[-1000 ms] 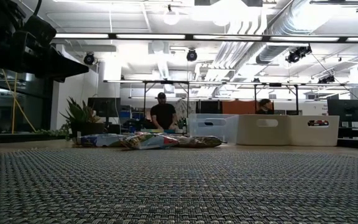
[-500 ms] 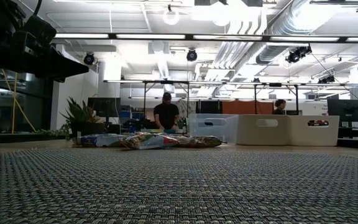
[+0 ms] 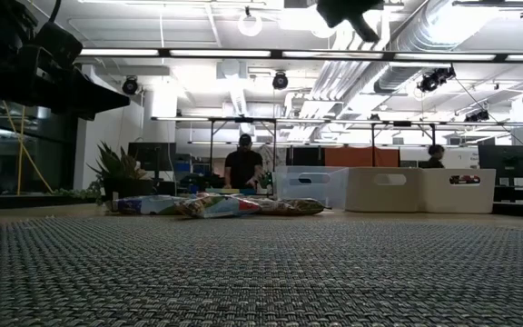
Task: Pick and place Granola Bars by type
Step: Put the yellow granola bar into the white bin
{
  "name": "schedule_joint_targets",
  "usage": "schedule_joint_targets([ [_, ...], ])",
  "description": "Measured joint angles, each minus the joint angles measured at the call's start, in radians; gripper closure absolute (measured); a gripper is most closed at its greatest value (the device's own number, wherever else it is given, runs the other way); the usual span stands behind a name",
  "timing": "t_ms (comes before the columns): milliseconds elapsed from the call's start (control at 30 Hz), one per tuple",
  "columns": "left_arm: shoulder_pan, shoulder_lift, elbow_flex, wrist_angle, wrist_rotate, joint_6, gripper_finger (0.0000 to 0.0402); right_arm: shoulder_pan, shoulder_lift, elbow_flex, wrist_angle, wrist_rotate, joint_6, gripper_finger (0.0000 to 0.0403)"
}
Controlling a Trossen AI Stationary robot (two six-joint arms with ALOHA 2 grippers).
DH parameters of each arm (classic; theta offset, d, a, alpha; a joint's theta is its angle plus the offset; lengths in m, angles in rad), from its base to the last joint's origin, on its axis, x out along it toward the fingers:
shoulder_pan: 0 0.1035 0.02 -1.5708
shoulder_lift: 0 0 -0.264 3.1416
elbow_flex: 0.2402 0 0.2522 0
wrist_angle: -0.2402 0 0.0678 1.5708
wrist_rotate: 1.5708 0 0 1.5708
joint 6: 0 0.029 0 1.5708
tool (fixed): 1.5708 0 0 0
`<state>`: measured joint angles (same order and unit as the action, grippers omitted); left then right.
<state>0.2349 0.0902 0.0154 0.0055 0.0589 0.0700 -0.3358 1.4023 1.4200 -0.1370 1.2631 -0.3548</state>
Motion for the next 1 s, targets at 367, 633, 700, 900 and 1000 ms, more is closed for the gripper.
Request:
schedule_joint_targets([
  [367,0.0,0.0,0.0,0.0,0.0,0.0,0.04,-0.338,-0.021,-0.041,-0.645,-0.45,0.619,0.0327],
  [633,0.0,0.0,0.0,0.0,0.0,0.0,0.04,-0.523,-0.021,-0.212,-0.681,-0.726,0.727,0.0328],
  [700,0.0,0.0,0.0,0.0,0.0,0.0,0.04,-0.55,-0.021,-0.276,-0.663,-0.777,0.747,0.0327],
  [900,0.0,0.0,0.0,0.0,0.0,0.0,0.04,-0.582,-0.021,-0.475,-0.584,-0.838,0.767,0.0328],
  [1000,0.0,0.0,0.0,0.0,0.0,0.0,0.04,-0.587,-0.021,-0.551,-0.549,-0.862,0.778,0.0327],
])
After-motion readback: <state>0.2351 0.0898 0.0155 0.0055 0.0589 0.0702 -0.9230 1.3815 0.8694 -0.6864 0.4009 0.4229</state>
